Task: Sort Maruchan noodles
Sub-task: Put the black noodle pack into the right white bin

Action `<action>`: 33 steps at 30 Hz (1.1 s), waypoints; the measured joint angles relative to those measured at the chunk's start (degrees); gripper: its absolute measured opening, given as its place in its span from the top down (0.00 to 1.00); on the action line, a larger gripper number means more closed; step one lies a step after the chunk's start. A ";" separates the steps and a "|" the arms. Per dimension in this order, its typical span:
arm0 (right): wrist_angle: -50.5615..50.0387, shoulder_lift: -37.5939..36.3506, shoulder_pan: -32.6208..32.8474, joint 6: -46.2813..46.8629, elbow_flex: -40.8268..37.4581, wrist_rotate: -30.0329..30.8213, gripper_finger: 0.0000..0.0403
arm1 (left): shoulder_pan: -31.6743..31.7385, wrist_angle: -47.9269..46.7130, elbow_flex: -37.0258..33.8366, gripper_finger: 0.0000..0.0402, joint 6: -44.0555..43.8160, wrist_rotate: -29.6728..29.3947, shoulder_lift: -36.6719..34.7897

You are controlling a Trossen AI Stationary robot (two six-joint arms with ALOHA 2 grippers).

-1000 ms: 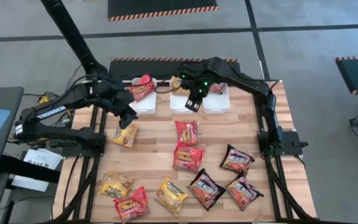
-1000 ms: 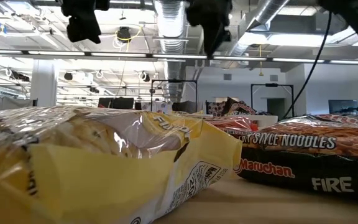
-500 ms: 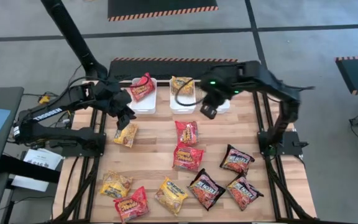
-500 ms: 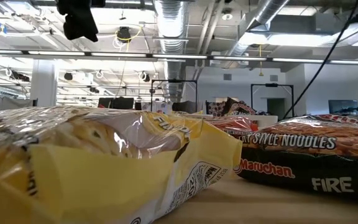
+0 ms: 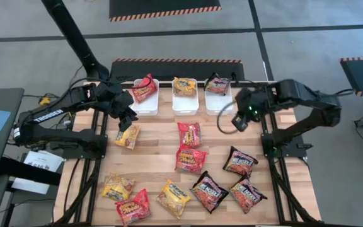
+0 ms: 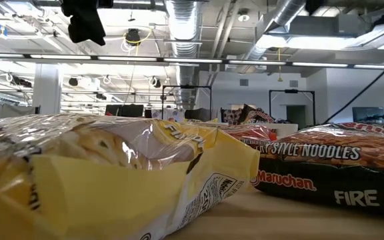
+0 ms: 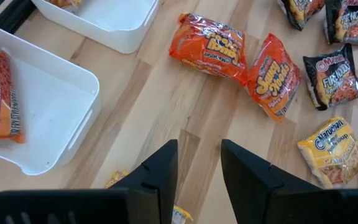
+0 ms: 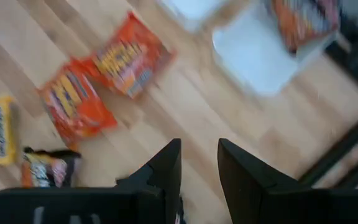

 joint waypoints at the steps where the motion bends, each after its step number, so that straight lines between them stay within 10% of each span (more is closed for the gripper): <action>1: 0.32 -1.41 0.74 1.74 -2.69 -0.44 0.68 | 0.00 0.00 0.00 0.73 -0.41 -0.02 0.00; 21: 28.37 -21.47 16.45 11.92 -36.87 -11.20 0.67 | 0.00 -0.02 0.00 0.73 -7.71 0.00 0.00; 33: 44.28 -20.92 20.67 11.26 -46.73 -15.25 0.47 | 0.01 -0.02 0.00 0.73 -9.89 0.00 0.00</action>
